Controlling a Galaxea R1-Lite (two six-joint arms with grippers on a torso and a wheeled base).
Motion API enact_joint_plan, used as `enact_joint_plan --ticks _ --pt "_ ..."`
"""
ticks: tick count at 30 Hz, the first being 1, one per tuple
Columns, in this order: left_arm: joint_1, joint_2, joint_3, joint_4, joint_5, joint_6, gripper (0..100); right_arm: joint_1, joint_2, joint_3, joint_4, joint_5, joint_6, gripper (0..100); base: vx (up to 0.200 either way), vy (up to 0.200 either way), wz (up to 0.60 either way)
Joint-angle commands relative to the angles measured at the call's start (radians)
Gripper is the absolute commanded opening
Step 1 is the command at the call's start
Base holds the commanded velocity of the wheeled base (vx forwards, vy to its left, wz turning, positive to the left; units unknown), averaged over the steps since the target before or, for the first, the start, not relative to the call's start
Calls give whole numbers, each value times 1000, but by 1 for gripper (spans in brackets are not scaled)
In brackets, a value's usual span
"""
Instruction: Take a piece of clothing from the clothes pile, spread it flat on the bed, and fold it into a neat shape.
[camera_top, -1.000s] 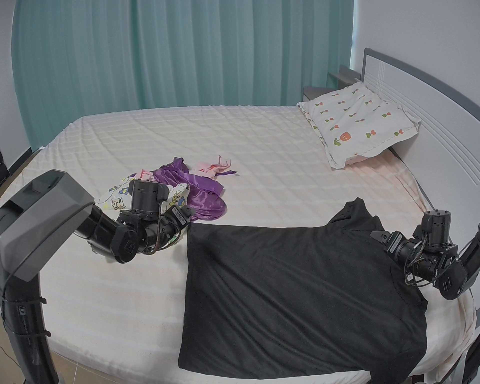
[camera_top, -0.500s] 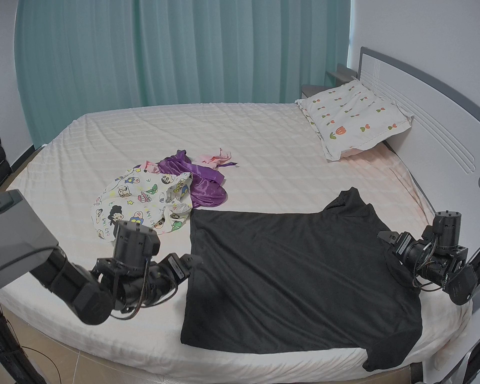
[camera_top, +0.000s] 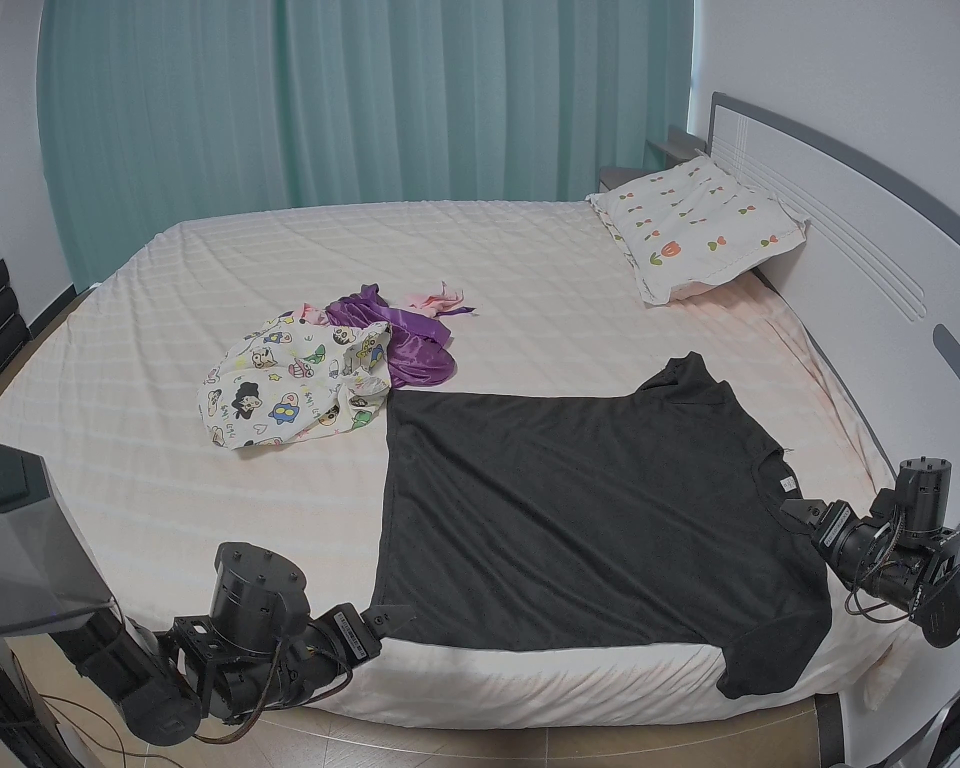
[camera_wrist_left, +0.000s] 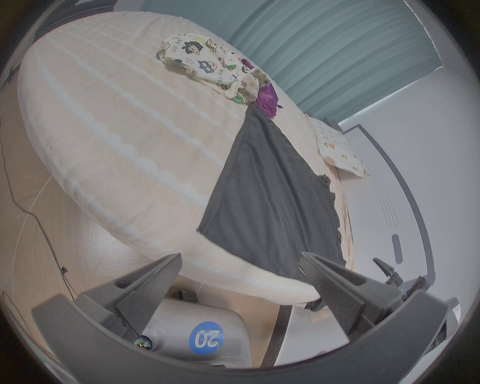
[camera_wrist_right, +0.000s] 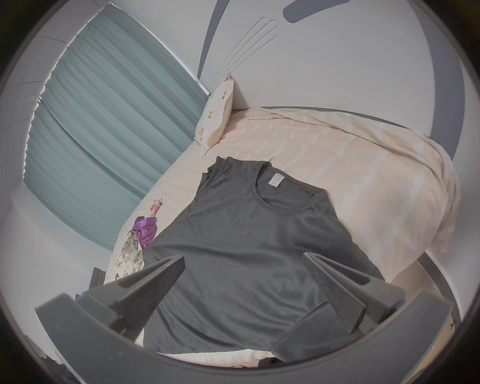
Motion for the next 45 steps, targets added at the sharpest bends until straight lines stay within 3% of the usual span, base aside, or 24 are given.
enact_joint_plan --ticks 1,10,19,20,26,31,39,45 --pt "-23 81 -10 -6 2 0 100 0 -13 8 1 0 0 100 0 0 0" --pt "-23 256 -93 -132 66 -13 100 0 -17 8 0 0 0 100 0 0 0" --pt "-9 299 -153 -138 76 -15 100 -2 -13 8 0 1 0 100 0 0 0" --pt "-8 301 -151 -138 74 -16 0 -2 -12 8 -2 0 0 100 0 0 0" --pt "-5 302 -124 -138 86 -16 0 -9 -7 10 1 0 -6 100 0 0 0" --pt "18 264 -75 -138 105 -18 0 -60 0 10 9 3 -29 100 0 0 0" --pt "46 157 45 -138 105 -18 0 -146 37 36 12 95 -122 100 0 0 0" --pt "113 100 94 -141 95 -21 0 -189 109 48 9 113 -197 100 0 0 0"
